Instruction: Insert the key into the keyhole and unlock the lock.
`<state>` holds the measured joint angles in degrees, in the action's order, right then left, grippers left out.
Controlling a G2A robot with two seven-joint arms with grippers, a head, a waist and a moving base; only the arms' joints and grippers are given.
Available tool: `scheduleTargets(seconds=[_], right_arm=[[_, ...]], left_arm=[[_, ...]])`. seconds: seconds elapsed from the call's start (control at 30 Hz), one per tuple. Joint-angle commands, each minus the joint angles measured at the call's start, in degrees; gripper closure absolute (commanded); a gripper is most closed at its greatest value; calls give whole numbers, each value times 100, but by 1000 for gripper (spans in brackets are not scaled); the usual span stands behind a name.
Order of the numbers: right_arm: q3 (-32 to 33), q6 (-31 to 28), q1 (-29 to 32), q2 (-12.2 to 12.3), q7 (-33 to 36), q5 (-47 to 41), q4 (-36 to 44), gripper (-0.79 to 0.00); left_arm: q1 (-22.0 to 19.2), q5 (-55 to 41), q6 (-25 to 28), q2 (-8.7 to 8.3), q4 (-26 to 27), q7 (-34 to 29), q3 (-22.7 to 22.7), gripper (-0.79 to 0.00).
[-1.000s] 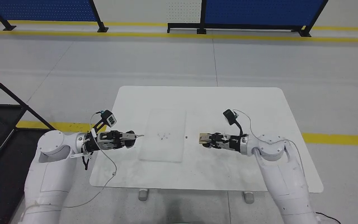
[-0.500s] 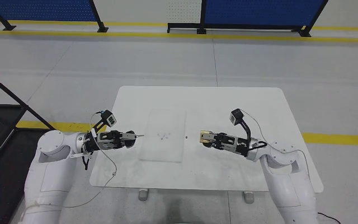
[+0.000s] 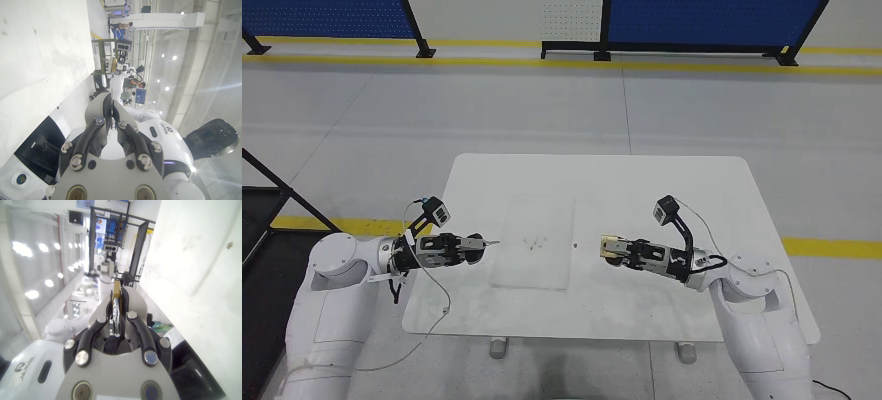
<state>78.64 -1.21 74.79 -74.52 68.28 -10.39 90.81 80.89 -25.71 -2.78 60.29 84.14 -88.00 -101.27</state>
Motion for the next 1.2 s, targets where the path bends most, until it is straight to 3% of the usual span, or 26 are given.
scheduleTargets(seconds=[0.0, 0.43, 0.77, 1.17], right_arm=[[0, 0, 0, 0, 0, 0, 0, 0], [-156, -239, 143, 40, -347, -394, -225, 0], [-500, -364, -2, 49, -548, -448, -367, 0], [-684, -390, -53, 122, -366, -420, -345, 0]], left_arm=[[21, 3, 35, 6, 6, 131, 19, 0], [127, -657, 662, 169, 235, 977, 1131, 0], [-145, -688, 910, 252, 64, 1197, 1901, 0], [-521, -514, 1036, 285, -142, 1343, 2378, 0]])
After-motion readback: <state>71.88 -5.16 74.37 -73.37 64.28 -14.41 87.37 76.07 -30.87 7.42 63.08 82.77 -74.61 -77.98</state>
